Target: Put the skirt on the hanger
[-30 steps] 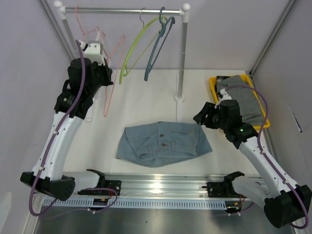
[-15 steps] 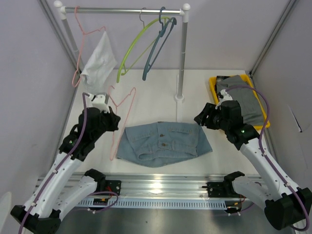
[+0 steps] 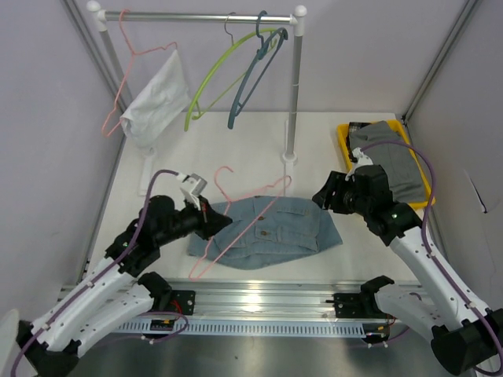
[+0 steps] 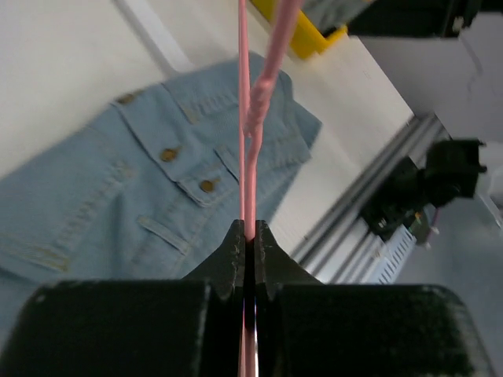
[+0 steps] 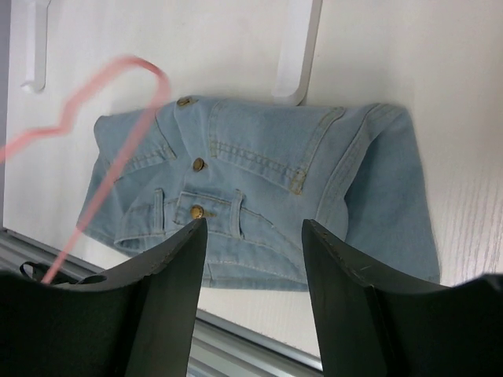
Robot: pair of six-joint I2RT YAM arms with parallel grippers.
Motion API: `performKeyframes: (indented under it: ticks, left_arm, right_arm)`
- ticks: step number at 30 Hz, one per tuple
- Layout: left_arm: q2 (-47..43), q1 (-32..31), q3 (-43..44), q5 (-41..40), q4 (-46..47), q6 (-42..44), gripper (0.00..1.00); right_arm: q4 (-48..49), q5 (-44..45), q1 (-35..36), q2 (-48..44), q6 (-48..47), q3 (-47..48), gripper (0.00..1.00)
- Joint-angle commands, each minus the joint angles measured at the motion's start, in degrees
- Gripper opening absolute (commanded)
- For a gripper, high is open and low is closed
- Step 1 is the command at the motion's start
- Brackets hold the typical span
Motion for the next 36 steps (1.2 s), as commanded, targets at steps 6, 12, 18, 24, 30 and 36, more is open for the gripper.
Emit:
performKeyframes:
  ticks: [6,12,18,24,30,36]
  left_arm:
    - [14.57,-9.75,-2.46,6.14,15.68,-2.2,0.0]
    - [23.18,-10.11,-6.24,12.56,28.61,-3.88,0.0]
    - [30.04,-10.2,-9.4,20.64,41.42,-6.24,0.0]
    - [34.62,-10.81,-9.94,23.02,43.89,-5.19,0.0]
    - [40.07,-10.99,-10.73,24.87,48.47,-6.16,0.0]
    - [42.0,-10.9,-10.56,24.0,49.09,-5.64,0.0]
  right_arm:
    - [-3.25,2.66,3.32,-4.96,0.64,3.12,0.57]
    - [-4.23,3.19,4.99,-6.97,1.69,-1.27,0.54]
    - [-3.7,4.5,7.53,-8.03,3.71,-6.54,0.53]
    - [-3.08,8.89,11.48,-7.51,6.44,-10.68,0.53]
    - [-2.82,12.33,13.07,-6.72,7.58,-14.02,0.53]
    - [-0.54,12.68,14.39,-4.79,8.81,-16.92,0.52]
